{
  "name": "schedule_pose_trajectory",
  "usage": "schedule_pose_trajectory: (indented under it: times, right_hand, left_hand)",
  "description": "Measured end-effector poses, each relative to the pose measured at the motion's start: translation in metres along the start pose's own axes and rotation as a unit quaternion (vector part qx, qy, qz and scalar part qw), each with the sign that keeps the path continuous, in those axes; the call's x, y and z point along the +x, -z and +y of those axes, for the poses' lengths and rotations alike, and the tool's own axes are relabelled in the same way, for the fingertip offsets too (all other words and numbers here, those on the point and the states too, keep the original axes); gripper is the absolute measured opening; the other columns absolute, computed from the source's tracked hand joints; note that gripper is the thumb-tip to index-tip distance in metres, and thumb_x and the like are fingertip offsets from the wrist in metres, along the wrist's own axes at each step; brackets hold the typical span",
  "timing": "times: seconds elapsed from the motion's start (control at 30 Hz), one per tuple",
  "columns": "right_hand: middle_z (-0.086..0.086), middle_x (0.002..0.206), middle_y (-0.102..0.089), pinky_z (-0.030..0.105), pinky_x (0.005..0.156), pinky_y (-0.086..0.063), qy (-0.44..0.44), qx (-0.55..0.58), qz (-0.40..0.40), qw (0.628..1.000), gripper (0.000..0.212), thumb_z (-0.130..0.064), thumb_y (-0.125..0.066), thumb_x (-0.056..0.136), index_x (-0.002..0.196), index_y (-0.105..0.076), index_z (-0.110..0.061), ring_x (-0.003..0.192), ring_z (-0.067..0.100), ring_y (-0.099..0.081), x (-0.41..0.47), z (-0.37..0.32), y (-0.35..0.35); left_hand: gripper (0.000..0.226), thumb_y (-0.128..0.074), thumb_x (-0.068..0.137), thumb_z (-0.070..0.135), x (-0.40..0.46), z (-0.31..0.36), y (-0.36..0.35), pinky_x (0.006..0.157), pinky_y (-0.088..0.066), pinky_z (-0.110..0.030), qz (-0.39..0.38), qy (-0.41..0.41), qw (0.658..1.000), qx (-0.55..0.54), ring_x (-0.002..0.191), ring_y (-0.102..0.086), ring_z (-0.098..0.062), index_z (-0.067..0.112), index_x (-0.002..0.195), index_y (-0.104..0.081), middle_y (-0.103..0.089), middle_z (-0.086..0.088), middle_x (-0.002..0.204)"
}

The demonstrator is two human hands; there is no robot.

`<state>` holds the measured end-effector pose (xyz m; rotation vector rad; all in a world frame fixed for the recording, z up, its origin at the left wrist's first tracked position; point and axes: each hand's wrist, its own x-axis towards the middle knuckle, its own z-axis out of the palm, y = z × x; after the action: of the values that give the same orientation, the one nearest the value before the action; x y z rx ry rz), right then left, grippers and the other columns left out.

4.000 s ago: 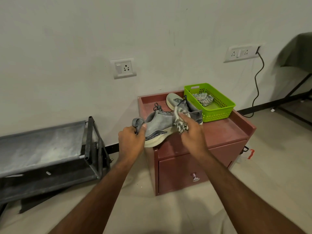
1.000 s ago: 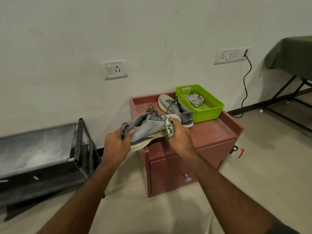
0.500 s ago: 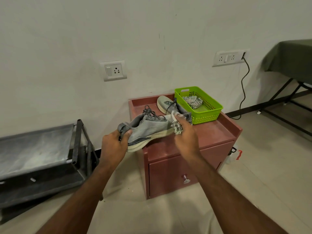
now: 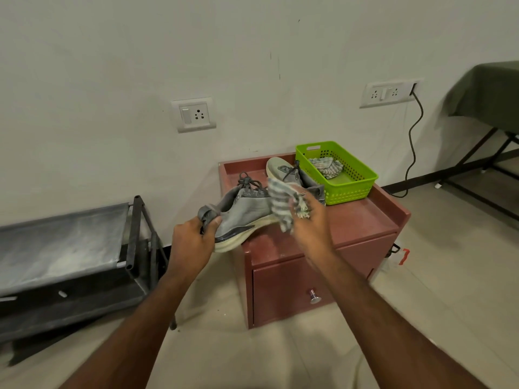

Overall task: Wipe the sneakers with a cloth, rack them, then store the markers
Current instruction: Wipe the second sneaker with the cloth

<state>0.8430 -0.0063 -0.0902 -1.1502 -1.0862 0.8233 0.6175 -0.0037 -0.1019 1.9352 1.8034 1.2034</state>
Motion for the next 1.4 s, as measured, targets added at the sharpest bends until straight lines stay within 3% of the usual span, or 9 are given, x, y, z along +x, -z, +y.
schedule_pose_trajectory:
  times: [0.1, 0.27, 0.5, 0.63, 0.83, 1.03, 1.13, 1.3, 1.4]
  right_hand:
    - [-0.001, 0.123, -0.069, 0.037, 0.098, -0.052, 0.092, -0.197, 0.061, 0.974, 0.065, 0.007, -0.056, 0.08, 0.134, -0.061, -0.029, 0.111, 0.018, -0.064, 0.008, 0.006, 0.013]
    - [0.006, 0.144, -0.055, 0.016, 0.109, -0.031, 0.07, -0.346, -0.108, 0.93, 0.077, 0.017, -0.05, 0.076, 0.145, -0.05, -0.019, 0.135, 0.018, -0.048, -0.011, 0.019, -0.02]
    - [0.0, 0.116, -0.071, 0.024, 0.084, -0.048, -0.038, -0.115, -0.279, 0.953, 0.044, 0.009, -0.06, 0.089, 0.122, -0.07, -0.018, 0.101, 0.01, -0.063, 0.005, 0.01, 0.007]
    - [-0.005, 0.081, -0.074, 0.021, 0.054, -0.047, -0.047, -0.051, -0.121, 0.99, 0.03, -0.002, -0.066, 0.088, 0.111, -0.073, -0.02, 0.067, 0.013, -0.063, 0.024, -0.002, 0.035]
    - [0.005, 0.127, -0.068, 0.028, 0.102, -0.047, 0.004, -0.337, -0.03, 0.941, 0.063, 0.006, -0.052, 0.076, 0.134, -0.062, -0.018, 0.119, 0.022, -0.061, 0.02, 0.021, 0.029]
    - [-0.001, 0.133, -0.064, 0.027, 0.11, -0.041, 0.068, -0.254, -0.226, 0.938, 0.066, 0.014, -0.056, 0.077, 0.13, -0.065, -0.024, 0.127, 0.01, -0.056, -0.008, 0.008, -0.014]
    - [-0.012, 0.104, -0.074, 0.037, 0.088, -0.056, -0.018, -0.129, -0.326, 0.936, 0.054, 0.016, -0.065, 0.081, 0.109, -0.074, -0.03, 0.099, 0.009, -0.068, -0.008, -0.003, 0.006]
    - [-0.004, 0.094, -0.074, 0.029, 0.07, -0.051, -0.015, -0.102, -0.069, 0.992, 0.052, 0.012, -0.062, 0.077, 0.112, -0.072, -0.026, 0.081, 0.014, -0.067, 0.02, 0.009, 0.026]
    - [-0.009, 0.121, -0.069, 0.024, 0.094, -0.051, 0.064, -0.246, 0.064, 0.965, 0.071, 0.012, -0.055, 0.073, 0.13, -0.065, -0.028, 0.111, 0.007, -0.063, 0.025, 0.015, 0.036]
  left_hand:
    - [0.039, -0.059, 0.098, 0.037, 0.002, -0.001, -0.005, 0.051, -0.033, -0.017, 0.001, 0.005, 1.0, -0.002, 0.053, -0.054, -0.007, 0.009, 0.072, -0.064, -0.056, 0.003, 0.055]
    - [0.032, -0.062, 0.097, 0.036, -0.003, 0.005, -0.013, 0.051, -0.044, -0.028, -0.007, -0.044, 0.999, 0.003, 0.051, -0.057, -0.012, 0.01, 0.082, -0.071, -0.06, 0.001, 0.057]
    - [0.031, -0.06, 0.098, 0.035, -0.004, 0.0, -0.012, 0.057, -0.053, -0.034, -0.011, -0.038, 0.999, 0.0, 0.056, -0.061, -0.013, 0.008, 0.089, -0.072, -0.063, 0.001, 0.062]
    - [0.034, -0.059, 0.098, 0.034, -0.002, 0.004, -0.012, 0.051, -0.039, -0.024, -0.002, -0.022, 1.0, -0.007, 0.053, -0.055, -0.008, 0.005, 0.082, -0.069, -0.056, 0.003, 0.056]
    - [0.036, -0.06, 0.098, 0.035, -0.003, 0.006, -0.012, 0.049, -0.035, -0.02, 0.006, -0.011, 1.0, -0.012, 0.05, -0.052, -0.006, 0.009, 0.074, -0.063, -0.054, 0.008, 0.053]
    - [0.039, -0.059, 0.098, 0.038, -0.002, 0.002, -0.013, 0.054, -0.045, -0.032, -0.001, -0.028, 1.0, 0.007, 0.052, -0.056, -0.015, 0.006, 0.077, -0.068, -0.059, -0.001, 0.057]
    - [0.038, -0.058, 0.099, 0.038, -0.002, -0.001, -0.007, 0.056, -0.047, -0.033, 0.007, -0.028, 1.0, 0.012, 0.054, -0.059, -0.018, 0.009, 0.075, -0.066, -0.063, -0.003, 0.058]
    - [0.039, -0.057, 0.099, 0.037, 0.003, 0.0, -0.009, 0.054, -0.036, -0.028, 0.013, 0.004, 1.0, -0.005, 0.053, -0.053, -0.009, 0.009, 0.071, -0.061, -0.052, 0.007, 0.054]
    - [0.038, -0.058, 0.099, 0.037, 0.003, 0.0, -0.01, 0.051, -0.03, -0.015, 0.013, 0.002, 1.0, 0.0, 0.052, -0.05, -0.003, 0.01, 0.072, -0.062, -0.049, 0.011, 0.054]
